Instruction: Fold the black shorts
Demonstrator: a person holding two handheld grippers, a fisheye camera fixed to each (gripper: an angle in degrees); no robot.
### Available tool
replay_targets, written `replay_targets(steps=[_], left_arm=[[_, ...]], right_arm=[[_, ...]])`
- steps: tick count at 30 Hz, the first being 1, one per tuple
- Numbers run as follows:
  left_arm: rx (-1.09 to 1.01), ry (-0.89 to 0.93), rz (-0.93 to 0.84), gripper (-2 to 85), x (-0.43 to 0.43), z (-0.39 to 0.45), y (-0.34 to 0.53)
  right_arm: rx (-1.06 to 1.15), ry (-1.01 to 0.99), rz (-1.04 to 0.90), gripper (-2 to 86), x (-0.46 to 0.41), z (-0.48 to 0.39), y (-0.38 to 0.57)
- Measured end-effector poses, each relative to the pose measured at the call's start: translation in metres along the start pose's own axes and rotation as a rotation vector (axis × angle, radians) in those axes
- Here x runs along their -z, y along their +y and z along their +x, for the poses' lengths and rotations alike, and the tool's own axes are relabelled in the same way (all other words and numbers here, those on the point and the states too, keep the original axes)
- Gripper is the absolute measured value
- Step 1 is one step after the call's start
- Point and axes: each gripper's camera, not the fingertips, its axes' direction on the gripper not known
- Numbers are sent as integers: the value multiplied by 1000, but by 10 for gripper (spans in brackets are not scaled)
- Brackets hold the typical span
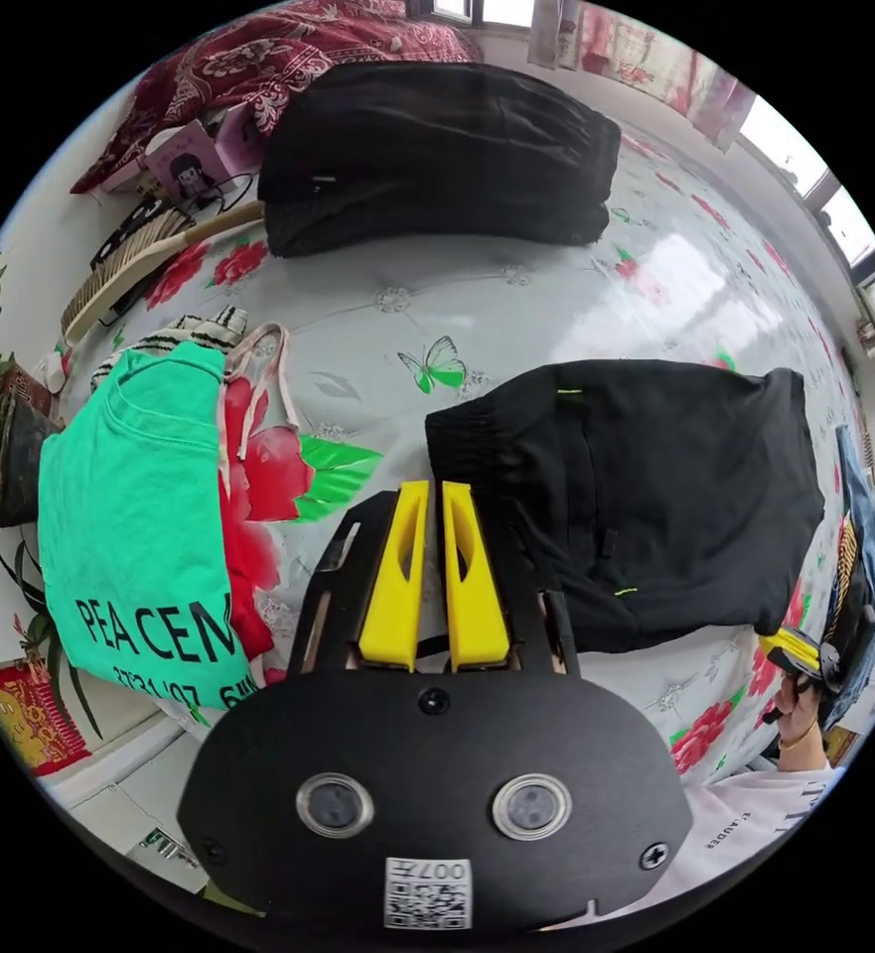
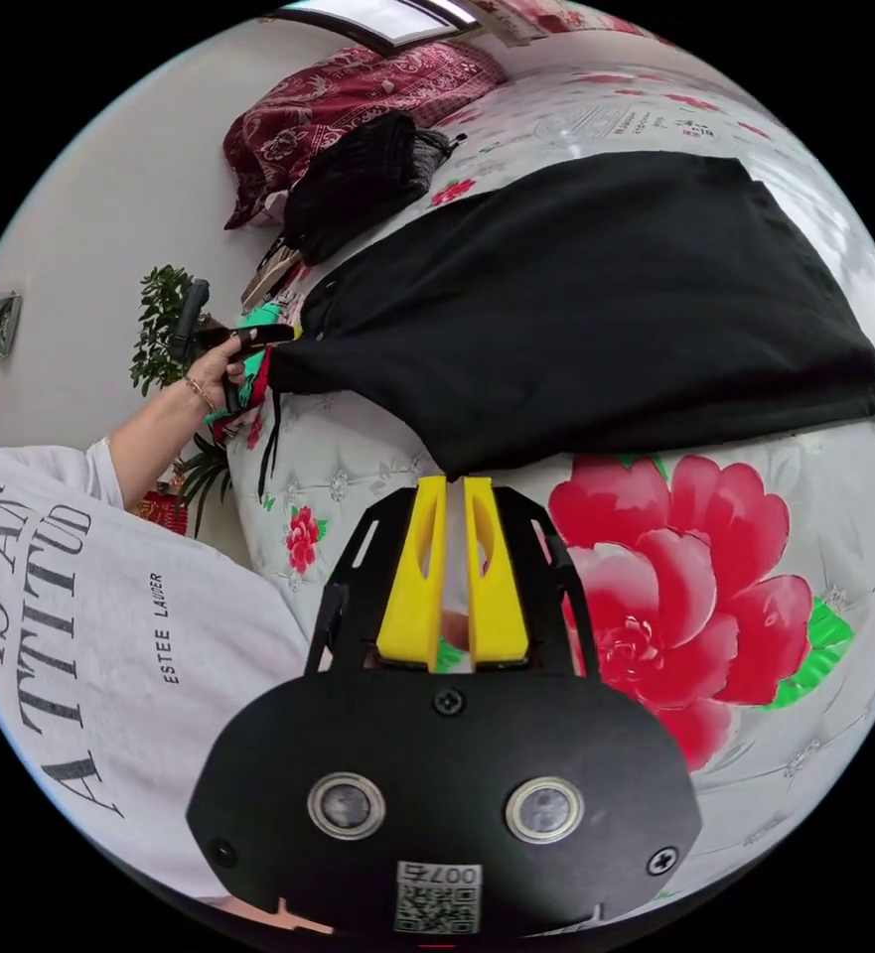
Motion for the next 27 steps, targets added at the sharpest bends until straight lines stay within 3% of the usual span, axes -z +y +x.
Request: replay_targets(steps=[9, 12, 15, 18, 22, 27], left_arm=[[42, -24, 175, 53, 46, 3, 45], [-37, 23, 192, 54, 44, 25, 46], [-130, -43, 146, 52, 21, 50, 43], [-129, -93, 88, 43, -7, 58, 42], [-130, -97, 126, 38, -8, 59, 45], [-108, -66, 126, 38, -6, 48, 41]], right_arm=[[-354, 190, 480, 67, 125, 122, 12], [-414, 263, 528, 66, 137, 159, -12], [-459, 296, 474, 52, 127, 191, -34], [-494, 374, 399, 21, 117, 203, -37], [-468, 426, 454, 5, 136, 199, -7], [-501, 284, 557, 18, 154, 224, 44]])
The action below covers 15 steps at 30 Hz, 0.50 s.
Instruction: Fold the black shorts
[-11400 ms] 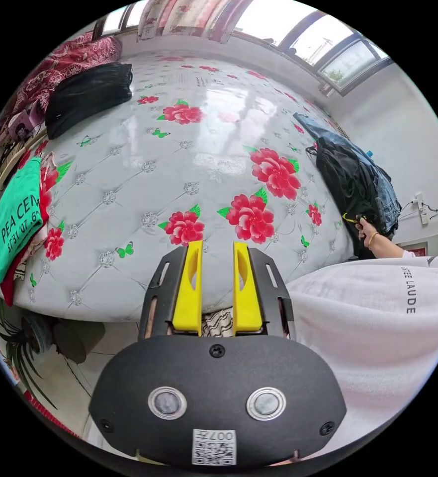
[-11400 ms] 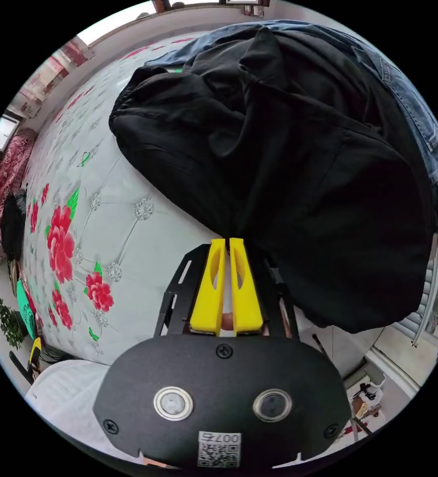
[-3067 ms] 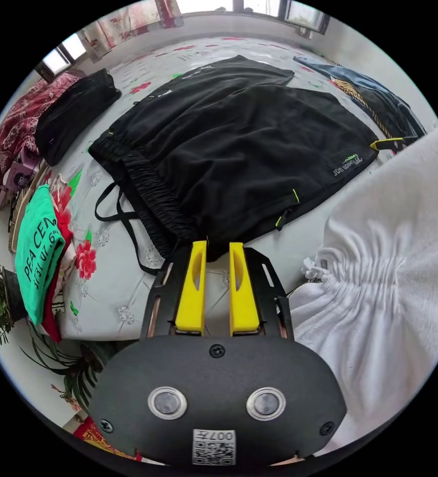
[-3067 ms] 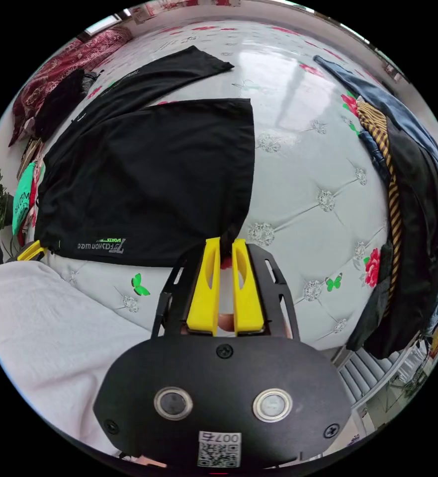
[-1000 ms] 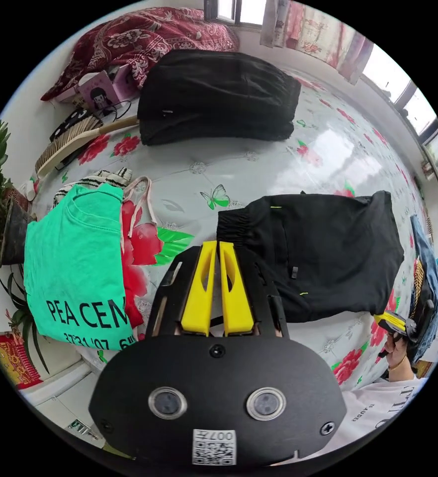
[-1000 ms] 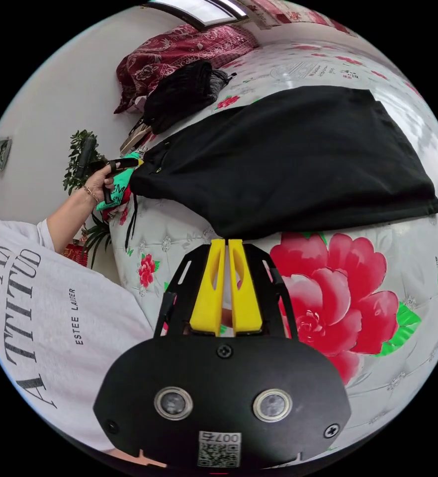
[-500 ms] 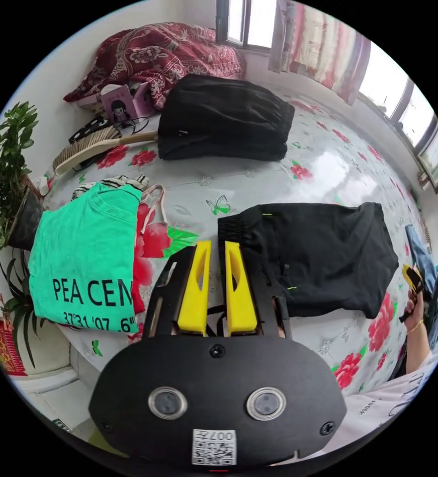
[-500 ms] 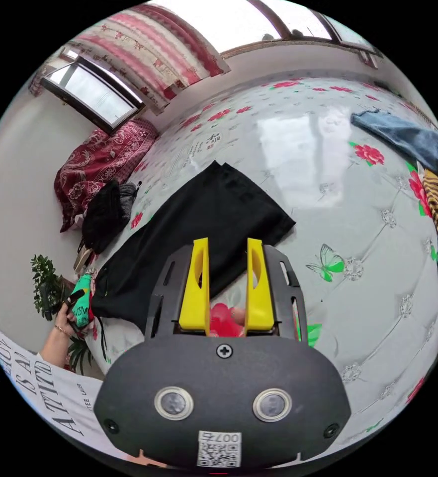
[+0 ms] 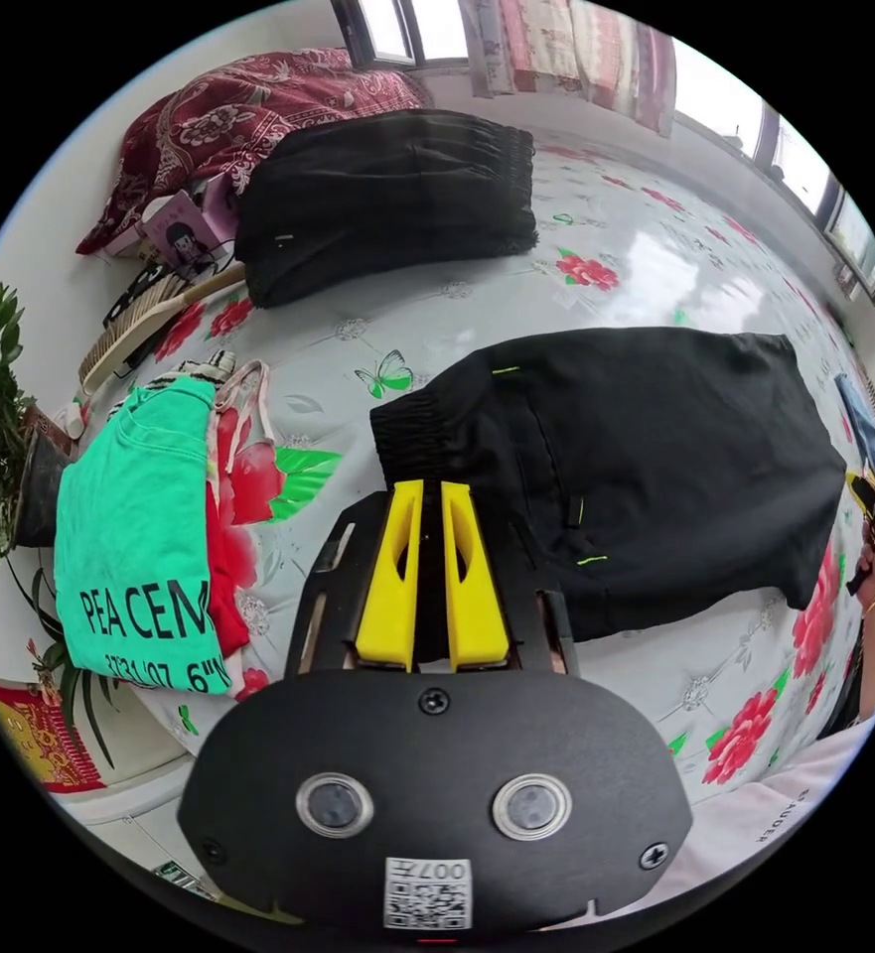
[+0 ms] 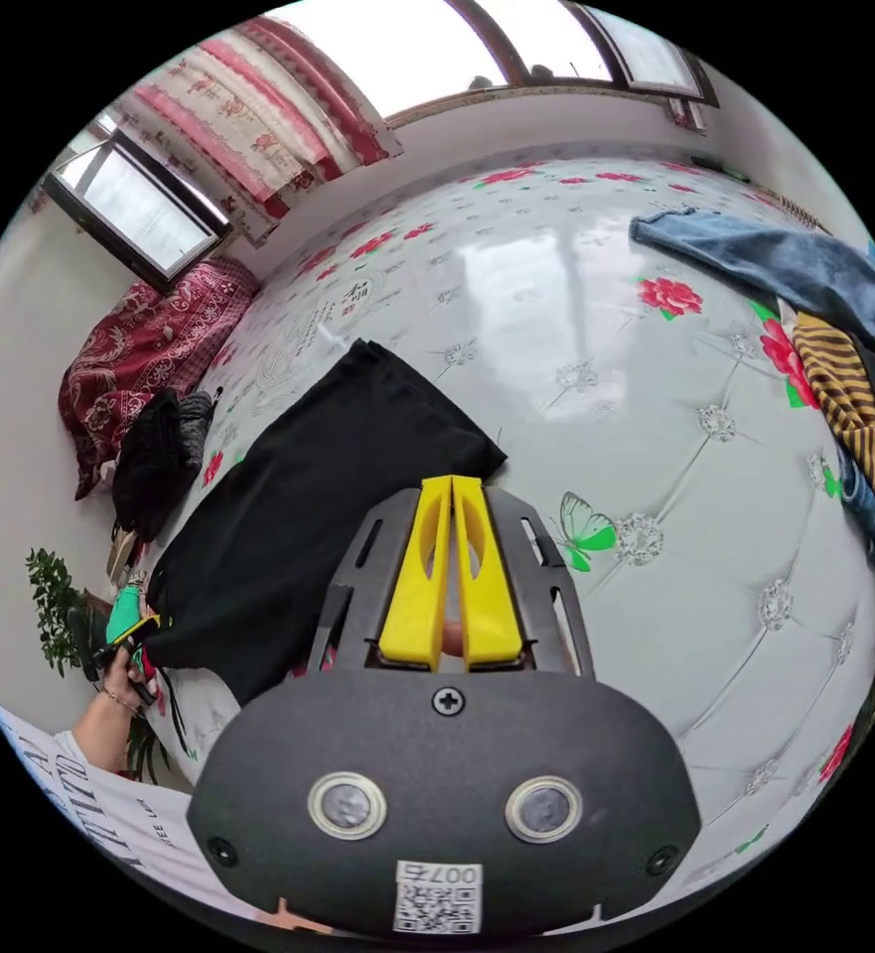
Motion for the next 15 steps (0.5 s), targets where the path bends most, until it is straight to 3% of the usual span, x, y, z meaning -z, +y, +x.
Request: replay_targets(steps=[4, 9, 15], left_arm=[[75, 57, -4, 38, 11, -22, -2], [311, 273, 37, 48, 36, -80, 24], [524, 479, 72, 64, 50, -131, 74]], right_arm=[[-83, -118, 11, 58, 8, 25, 5], [-309, -403, 47, 88, -10, 64, 20], [-353, -365, -18, 39, -39, 53, -8]])
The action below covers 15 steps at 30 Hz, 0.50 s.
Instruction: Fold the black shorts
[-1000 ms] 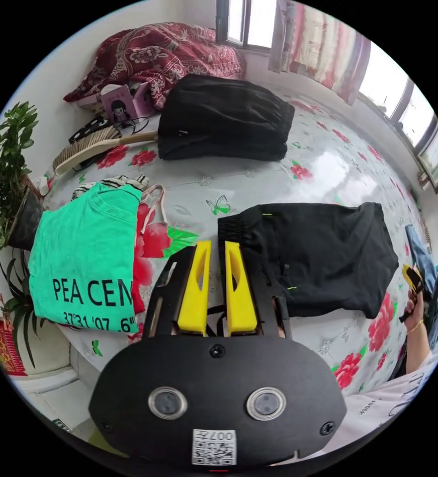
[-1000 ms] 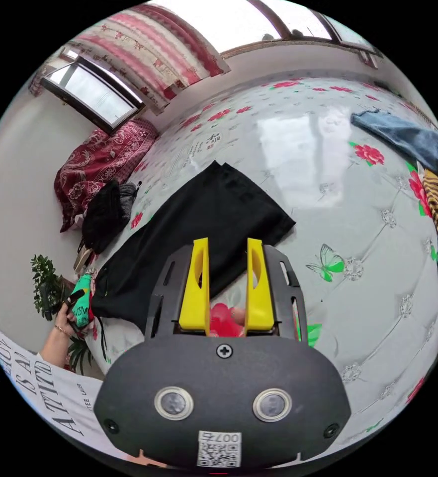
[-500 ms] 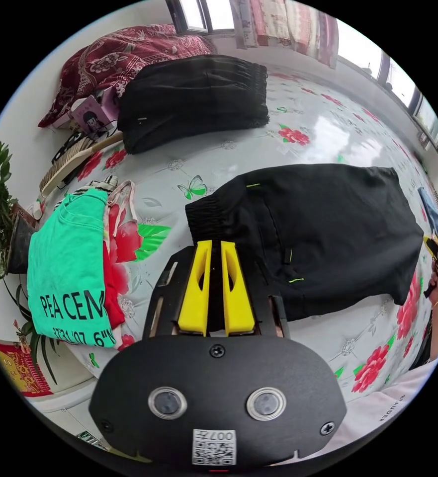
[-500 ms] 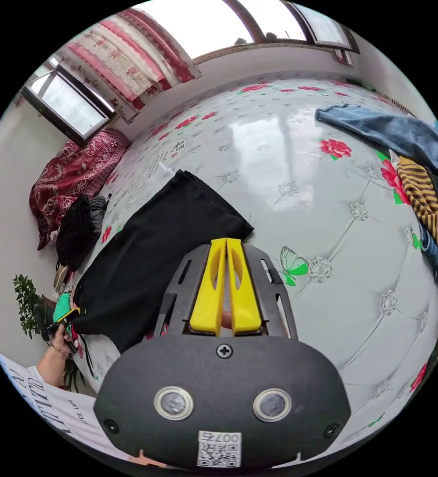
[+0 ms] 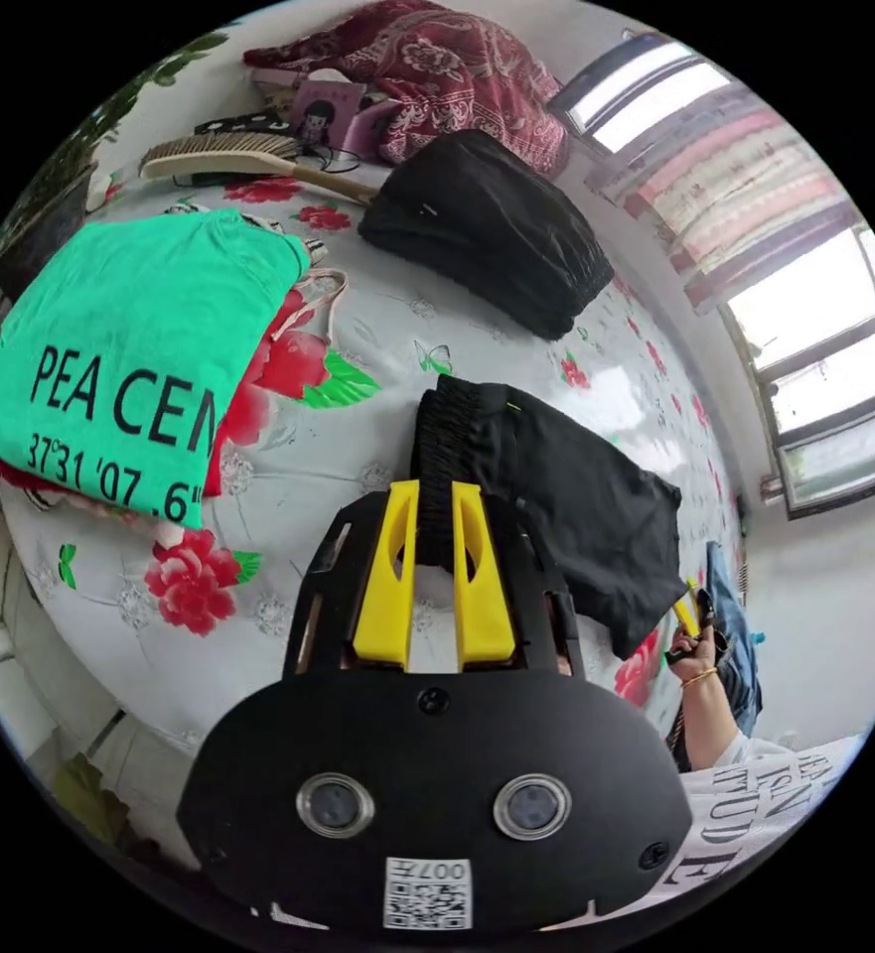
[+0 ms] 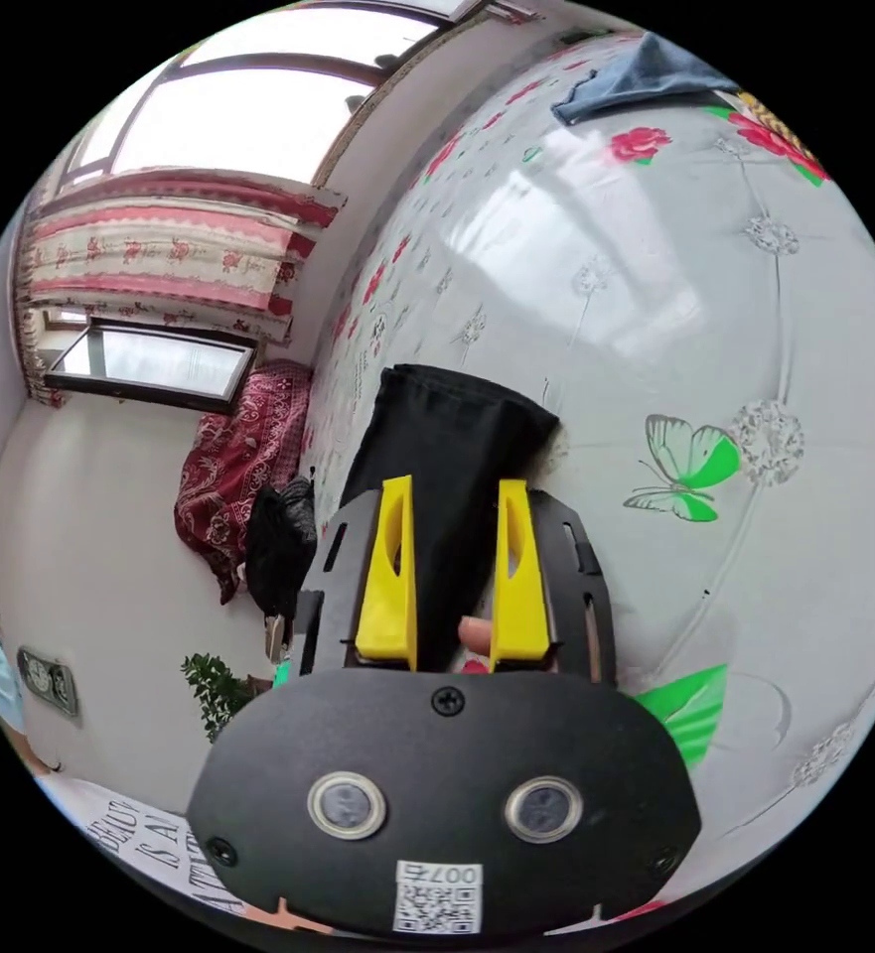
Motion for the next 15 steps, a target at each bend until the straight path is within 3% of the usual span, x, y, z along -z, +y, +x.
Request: replay_targets(steps=[4, 7, 9, 12, 15], left_arm=[[109, 121, 4, 75, 16, -32, 14], [125, 186, -19, 83, 24, -51, 24], [140, 229, -24, 94, 28, -66, 29], [171, 307, -4, 113, 31, -85, 33], [189, 384, 13, 133, 29, -101, 33]], right_arm=[[217, -81, -65, 5, -19, -78, -8], [593, -101, -198, 0, -54, -202, 27], [906, -145, -349, -1, -93, -297, 92], [1212, -178, -518, 1, -149, -369, 201], [1286, -163, -707, 9, -220, -372, 297]])
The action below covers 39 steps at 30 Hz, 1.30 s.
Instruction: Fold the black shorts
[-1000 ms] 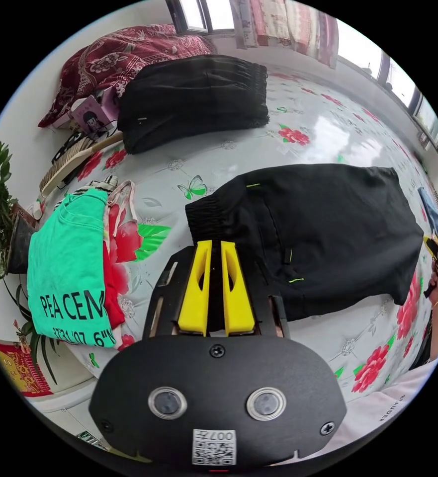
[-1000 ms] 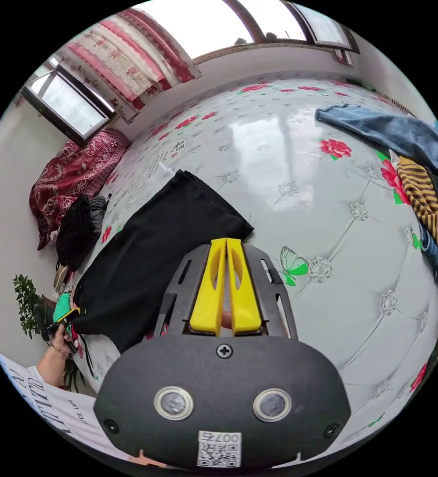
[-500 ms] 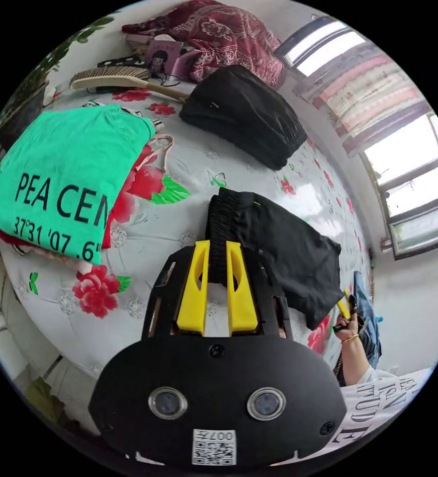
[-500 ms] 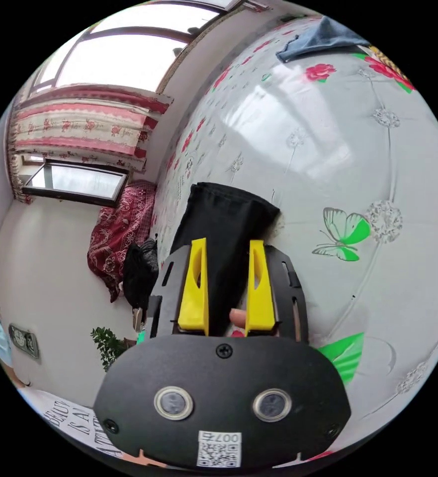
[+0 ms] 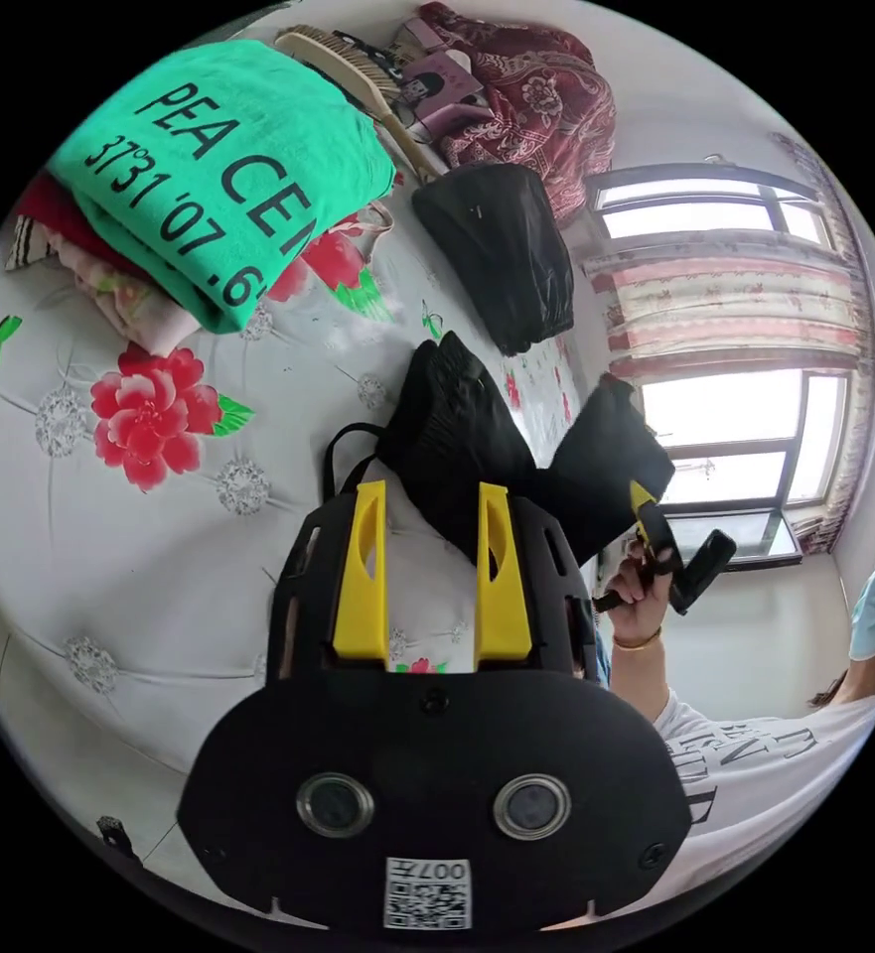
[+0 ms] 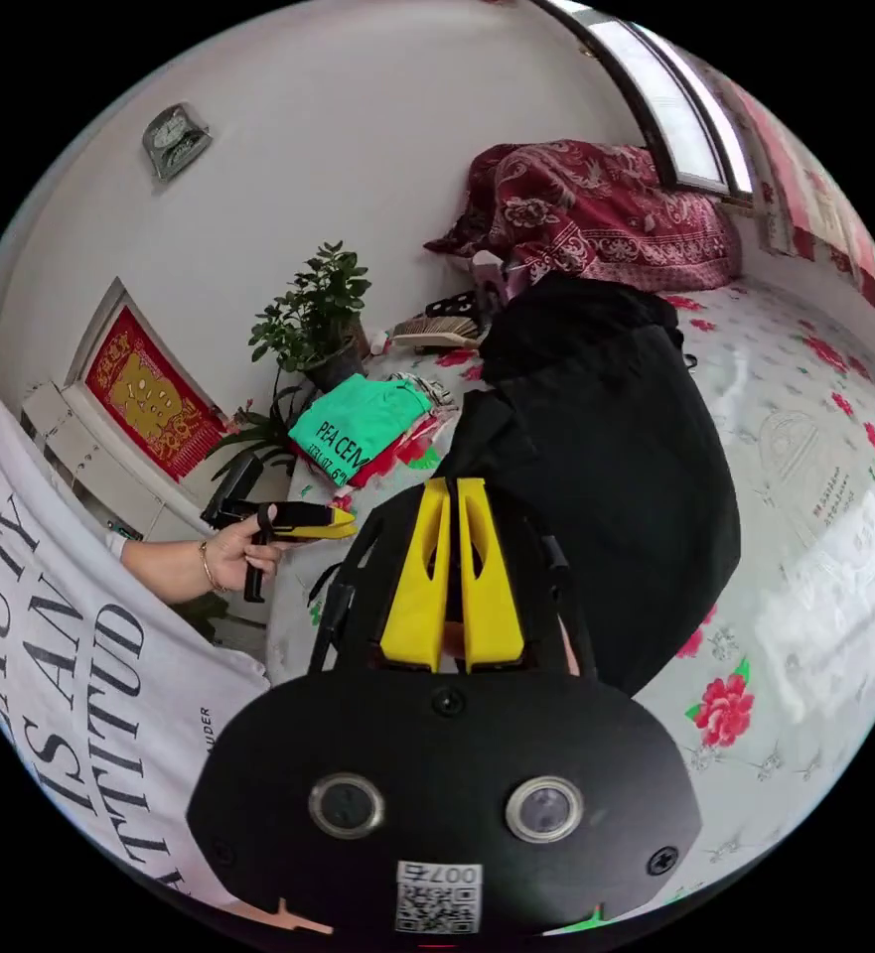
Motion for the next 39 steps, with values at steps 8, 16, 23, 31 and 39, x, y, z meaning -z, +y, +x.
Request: replay_targets(steps=[8, 16, 23, 31, 39], left_arm=[[47, 104, -73, 173, -4, -40, -7], [-10, 175, -117, 200, -34, -41, -34], [63, 138, -135, 102, -66, -40, -62], [-5, 272, -106, 52, -44, 8, -115], [-214, 356, 126, 51, 76, 81, -230]], right_arm=[[-231, -141, -152, 77, -57, 25, 52], [-835, -93, 96, 80, 53, 173, 179], [-954, -410, 88, 31, 7, 205, 183], [-741, -498, 233, -1, 52, 169, 82], [-360, -568, 320, -3, 62, 75, -131]])
